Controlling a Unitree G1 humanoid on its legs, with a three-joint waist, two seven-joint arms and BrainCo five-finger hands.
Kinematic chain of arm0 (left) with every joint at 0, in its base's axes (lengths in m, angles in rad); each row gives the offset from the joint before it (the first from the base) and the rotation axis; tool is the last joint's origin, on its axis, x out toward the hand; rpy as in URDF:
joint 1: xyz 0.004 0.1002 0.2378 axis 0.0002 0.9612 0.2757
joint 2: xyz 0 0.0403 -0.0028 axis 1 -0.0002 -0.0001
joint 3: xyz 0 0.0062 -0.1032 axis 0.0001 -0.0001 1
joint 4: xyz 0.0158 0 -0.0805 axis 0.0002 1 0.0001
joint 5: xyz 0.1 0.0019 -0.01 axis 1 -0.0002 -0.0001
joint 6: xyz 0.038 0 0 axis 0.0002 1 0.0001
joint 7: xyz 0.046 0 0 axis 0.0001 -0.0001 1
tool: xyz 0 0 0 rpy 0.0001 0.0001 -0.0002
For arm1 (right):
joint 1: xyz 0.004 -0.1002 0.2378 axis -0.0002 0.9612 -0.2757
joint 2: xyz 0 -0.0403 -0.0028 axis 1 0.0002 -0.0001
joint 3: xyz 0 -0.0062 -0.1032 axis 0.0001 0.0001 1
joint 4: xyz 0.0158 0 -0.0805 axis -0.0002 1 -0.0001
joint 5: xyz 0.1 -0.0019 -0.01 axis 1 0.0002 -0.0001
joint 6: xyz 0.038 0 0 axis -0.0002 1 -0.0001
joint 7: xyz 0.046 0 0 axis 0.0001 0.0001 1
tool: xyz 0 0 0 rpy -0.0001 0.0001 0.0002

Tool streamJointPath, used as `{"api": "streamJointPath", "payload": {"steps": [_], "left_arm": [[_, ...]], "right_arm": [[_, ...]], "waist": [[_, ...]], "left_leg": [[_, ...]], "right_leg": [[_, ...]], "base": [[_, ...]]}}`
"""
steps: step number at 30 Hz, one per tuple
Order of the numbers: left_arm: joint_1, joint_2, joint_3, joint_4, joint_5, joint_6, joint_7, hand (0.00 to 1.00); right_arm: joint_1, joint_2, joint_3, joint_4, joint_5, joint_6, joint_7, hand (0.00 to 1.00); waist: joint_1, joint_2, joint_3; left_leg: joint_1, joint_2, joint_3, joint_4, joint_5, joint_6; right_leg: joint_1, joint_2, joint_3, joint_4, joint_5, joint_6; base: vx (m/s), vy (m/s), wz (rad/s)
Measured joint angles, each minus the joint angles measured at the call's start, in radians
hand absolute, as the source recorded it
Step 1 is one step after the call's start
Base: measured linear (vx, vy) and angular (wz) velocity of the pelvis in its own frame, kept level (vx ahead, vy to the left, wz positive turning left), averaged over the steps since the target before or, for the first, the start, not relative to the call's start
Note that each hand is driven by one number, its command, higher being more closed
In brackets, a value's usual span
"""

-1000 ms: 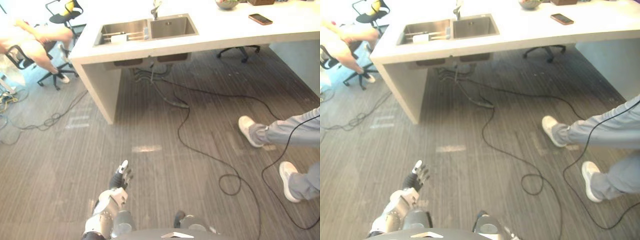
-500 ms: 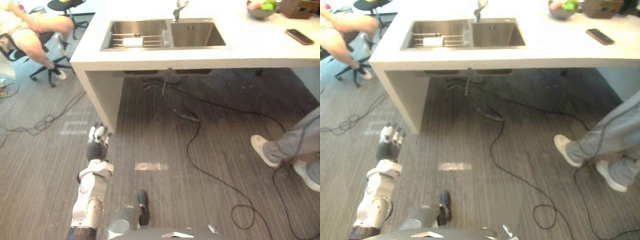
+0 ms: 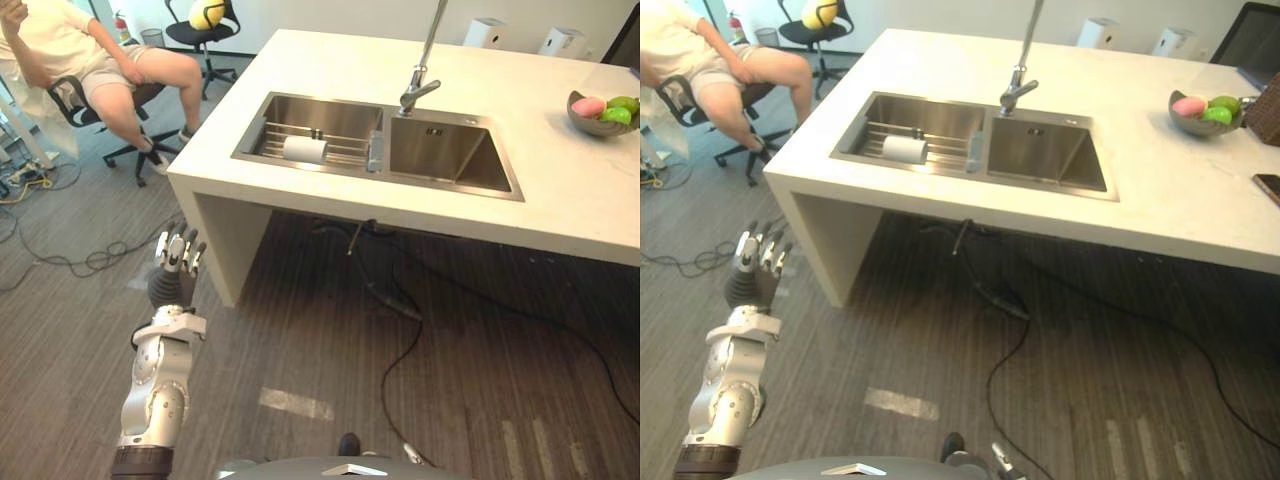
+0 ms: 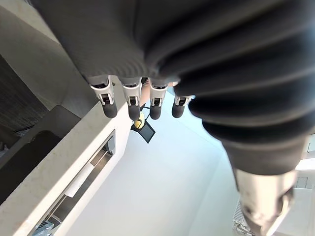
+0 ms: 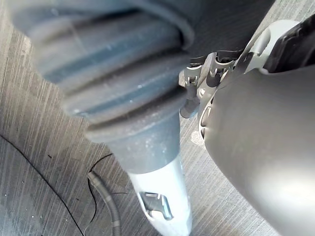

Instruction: Walk over to the sink, pick up the cup, carry it to the dishwasher, place the cup inside the dishwasher, then close the dishwasher door

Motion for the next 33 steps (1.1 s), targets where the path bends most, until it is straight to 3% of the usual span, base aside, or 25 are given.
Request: {"api": "streamJointPath", "payload": {"steps": [6,9,15,20,26,29,33], "left_arm": [[0.0,-0.002,-0.012,0.0,0.0,0.001,0.001,0.0],[-0.001,-0.005,-0.065,0.0,0.002,0.031,0.016,0.0],[-0.042,-0.037,-0.21,0.047,0.013,0.134,0.088,0.0],[-0.075,-0.049,-0.245,0.09,0.013,0.198,0.139,0.0],[-0.075,-0.035,-0.246,0.099,0.014,0.201,0.149,0.0],[-0.075,-0.029,-0.244,0.099,0.051,0.189,0.153,0.0],[-0.074,-0.021,-0.203,0.098,0.119,0.139,0.195,0.0]], "right_arm": [[0.001,0.001,0.001,-0.001,0.0,0.0,-0.002,0.0],[0.0,0.001,0.02,-0.008,-0.003,0.0,-0.005,0.0],[0.016,0.008,0.075,-0.041,-0.06,0.004,-0.064,0.0],[0.018,0.007,0.107,-0.041,-0.098,0.009,-0.132,0.0],[0.02,0.009,0.107,-0.04,-0.102,0.023,-0.172,0.0],[0.021,0.009,0.105,-0.039,-0.13,0.001,-0.171,0.0],[0.022,0.008,0.105,-0.035,-0.171,-0.026,-0.166,0.0]], "waist": [[-0.004,0.0,0.001],[-0.021,0.0,0.0],[-0.053,-0.003,-0.031],[-0.066,-0.002,-0.045],[-0.063,-0.013,-0.046],[-0.061,-0.017,-0.044],[-0.054,-0.01,-0.037]], "left_leg": [[0.013,0.001,0.01,-0.001,0.0,0.0],[0.023,0.001,0.025,-0.003,-0.001,0.001],[0.035,0.001,0.048,-0.047,0.002,0.002],[0.036,0.001,0.041,-0.094,0.039,-0.001],[0.055,-0.004,0.024,-0.1,0.048,-0.002],[0.069,-0.008,0.037,-0.096,0.046,-0.003],[0.035,0.005,0.052,0.013,-0.036,-0.005]], "right_leg": [[0.0,0.0,0.005,0.005,0.0,0.0],[0.0,-0.004,0.01,0.03,-0.01,0.001],[0.001,0.0,0.023,-0.001,-0.008,-0.001],[0.0,-0.001,-0.007,-0.022,0.007,0.002],[0.03,-0.019,-0.053,-0.001,-0.015,0.017],[0.03,-0.036,-0.057,0.056,-0.051,0.022],[0.029,-0.032,-0.054,0.095,-0.089,0.014]], "base": [[0.0,0.001,-0.03],[-0.04,0.008,-0.1],[-0.04,0.006,-0.08],[0.02,-0.006,0.14],[0.03,0.02,0.23],[-0.01,0.042,0.18],[-0.04,0.008,-0.05]]}}
